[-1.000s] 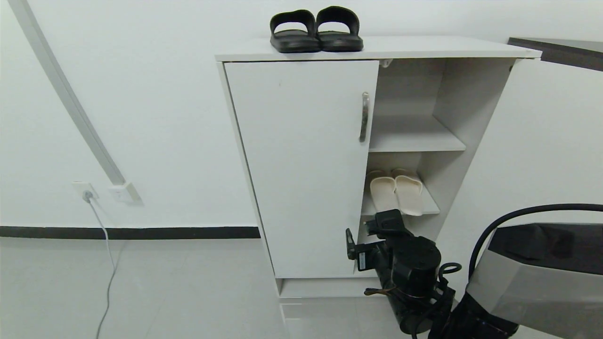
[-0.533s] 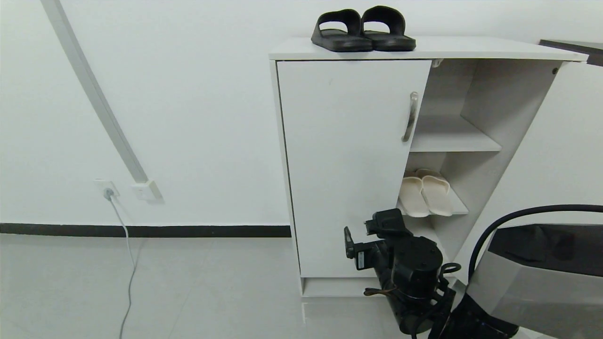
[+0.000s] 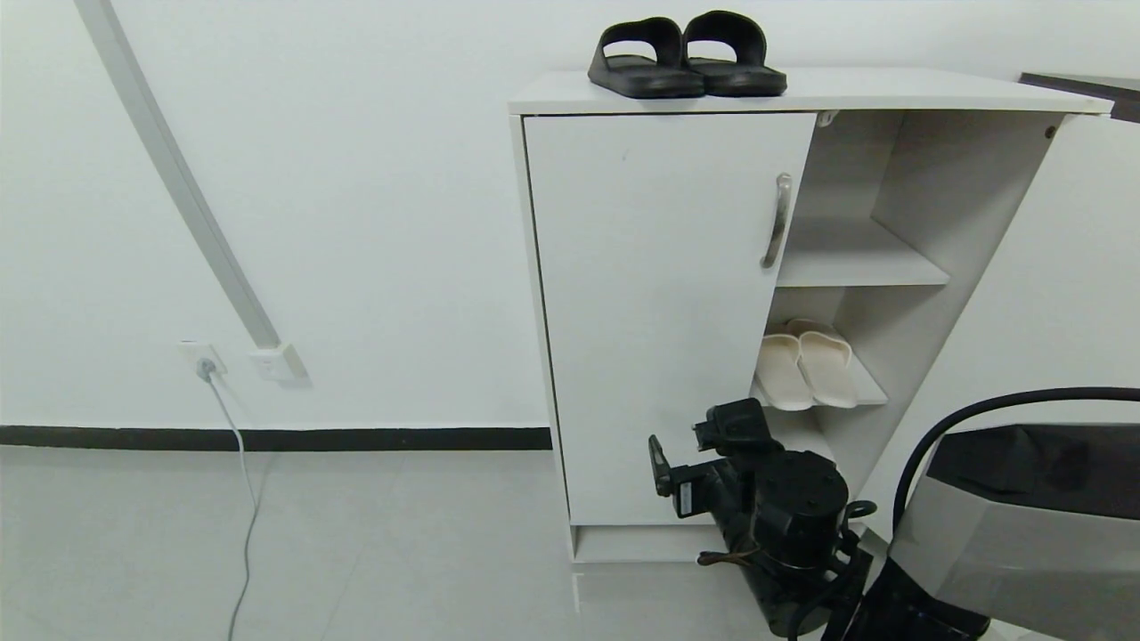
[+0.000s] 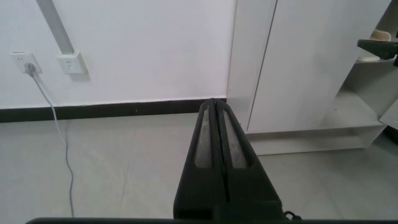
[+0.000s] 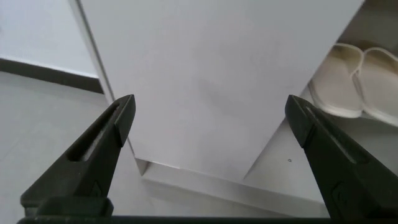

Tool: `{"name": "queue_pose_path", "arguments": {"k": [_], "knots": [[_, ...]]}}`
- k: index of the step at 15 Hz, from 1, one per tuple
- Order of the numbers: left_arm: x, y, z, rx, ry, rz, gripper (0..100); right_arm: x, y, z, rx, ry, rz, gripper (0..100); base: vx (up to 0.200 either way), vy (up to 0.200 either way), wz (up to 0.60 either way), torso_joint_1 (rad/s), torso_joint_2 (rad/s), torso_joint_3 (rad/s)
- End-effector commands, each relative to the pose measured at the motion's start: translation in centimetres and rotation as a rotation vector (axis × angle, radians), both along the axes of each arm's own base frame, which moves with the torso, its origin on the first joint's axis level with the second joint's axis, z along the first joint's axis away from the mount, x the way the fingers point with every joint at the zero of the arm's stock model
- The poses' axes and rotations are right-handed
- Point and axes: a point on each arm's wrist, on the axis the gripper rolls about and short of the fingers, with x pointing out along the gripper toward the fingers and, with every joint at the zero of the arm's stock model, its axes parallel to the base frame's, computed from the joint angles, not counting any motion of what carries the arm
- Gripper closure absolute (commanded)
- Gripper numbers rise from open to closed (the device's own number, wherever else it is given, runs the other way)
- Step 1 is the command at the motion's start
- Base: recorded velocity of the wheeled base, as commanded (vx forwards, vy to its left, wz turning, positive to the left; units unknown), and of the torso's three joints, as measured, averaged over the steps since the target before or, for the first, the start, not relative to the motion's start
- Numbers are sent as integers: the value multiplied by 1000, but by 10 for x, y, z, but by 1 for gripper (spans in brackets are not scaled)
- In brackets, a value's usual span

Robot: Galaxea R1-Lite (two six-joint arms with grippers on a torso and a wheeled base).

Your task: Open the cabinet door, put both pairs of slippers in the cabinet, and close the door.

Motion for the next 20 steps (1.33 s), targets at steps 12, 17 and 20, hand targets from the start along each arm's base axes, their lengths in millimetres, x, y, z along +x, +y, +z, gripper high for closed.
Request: {"name": "queue_pose_path", "arguments": {"k": [12, 17, 20], "knots": [[0, 0, 0, 3, 2, 0, 100, 0, -1, -2, -6, 4, 10, 0, 0, 0, 0, 11, -143, -137], [0, 0, 0, 3, 2, 0, 100, 0, -1, -2, -5, 3, 9, 0, 0, 0, 0, 94, -457, -355], [0, 0, 0, 3, 2, 0, 100, 0, -2, 0, -3, 0, 9, 0, 0, 0, 0, 132, -465, -326]]}}
